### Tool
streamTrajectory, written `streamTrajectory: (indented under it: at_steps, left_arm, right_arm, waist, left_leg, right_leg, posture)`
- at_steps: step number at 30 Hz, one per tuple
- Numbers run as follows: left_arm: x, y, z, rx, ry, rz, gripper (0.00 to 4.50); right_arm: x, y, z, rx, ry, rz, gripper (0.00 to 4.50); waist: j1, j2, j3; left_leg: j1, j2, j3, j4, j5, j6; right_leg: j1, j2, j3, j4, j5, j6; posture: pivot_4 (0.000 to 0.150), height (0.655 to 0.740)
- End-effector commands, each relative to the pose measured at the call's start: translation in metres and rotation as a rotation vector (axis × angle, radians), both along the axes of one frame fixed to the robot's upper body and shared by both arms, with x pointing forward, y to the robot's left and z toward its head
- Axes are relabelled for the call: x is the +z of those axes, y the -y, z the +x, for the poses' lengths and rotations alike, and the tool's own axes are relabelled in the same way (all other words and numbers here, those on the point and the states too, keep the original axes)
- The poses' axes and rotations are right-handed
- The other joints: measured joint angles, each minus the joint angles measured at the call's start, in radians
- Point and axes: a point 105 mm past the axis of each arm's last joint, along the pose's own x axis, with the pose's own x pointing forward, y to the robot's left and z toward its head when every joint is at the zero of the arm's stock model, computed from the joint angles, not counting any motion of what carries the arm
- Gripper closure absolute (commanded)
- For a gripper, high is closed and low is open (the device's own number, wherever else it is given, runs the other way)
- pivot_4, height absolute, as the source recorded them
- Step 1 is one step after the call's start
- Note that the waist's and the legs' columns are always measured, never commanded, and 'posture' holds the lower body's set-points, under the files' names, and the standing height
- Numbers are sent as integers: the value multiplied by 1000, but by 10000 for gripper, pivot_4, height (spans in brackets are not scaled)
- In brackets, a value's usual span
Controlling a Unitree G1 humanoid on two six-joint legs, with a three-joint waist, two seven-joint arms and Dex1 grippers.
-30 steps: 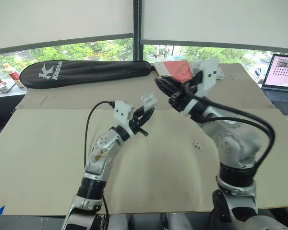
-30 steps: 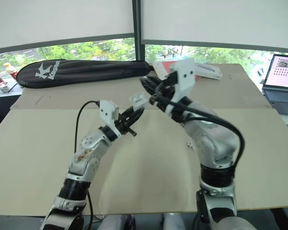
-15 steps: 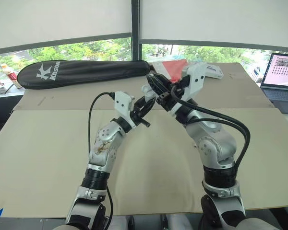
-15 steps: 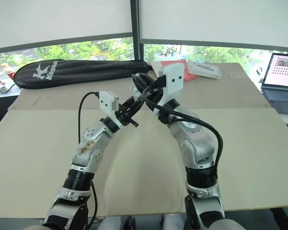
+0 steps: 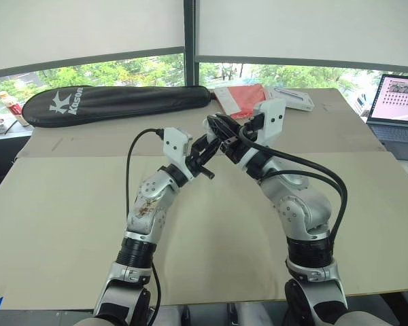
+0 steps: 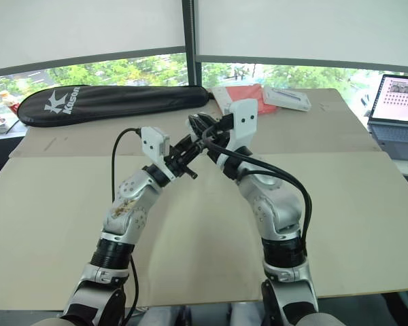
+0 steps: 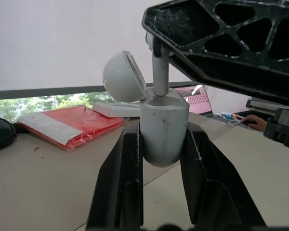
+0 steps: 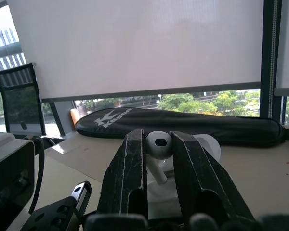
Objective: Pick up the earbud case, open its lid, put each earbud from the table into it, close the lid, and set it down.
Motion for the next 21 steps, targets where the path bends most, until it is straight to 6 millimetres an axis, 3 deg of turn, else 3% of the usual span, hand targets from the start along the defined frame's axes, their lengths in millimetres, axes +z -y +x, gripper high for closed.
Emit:
streamTrajectory:
  at_steps: [1, 21]
  left_arm:
    - [23, 7, -7, -23, 102, -4, 39398]
    - [27, 8, -8, -15, 117, -7, 39398]
  right_arm:
    - [6, 0, -2, 13, 7, 23, 40520]
    - [-11, 1, -1, 2, -104, 64, 40520]
  waist:
    - [0, 0, 0]
    - [-4, 0, 0]
  left_leg:
    - [0, 0, 0, 0, 0, 0]
    - [0, 0, 0, 0, 0, 0]
  right_leg:
    - [0, 0, 0, 0, 0, 0]
    - [0, 0, 0, 0, 0, 0]
  posture:
    - [1500, 7400]
    - [1500, 7400]
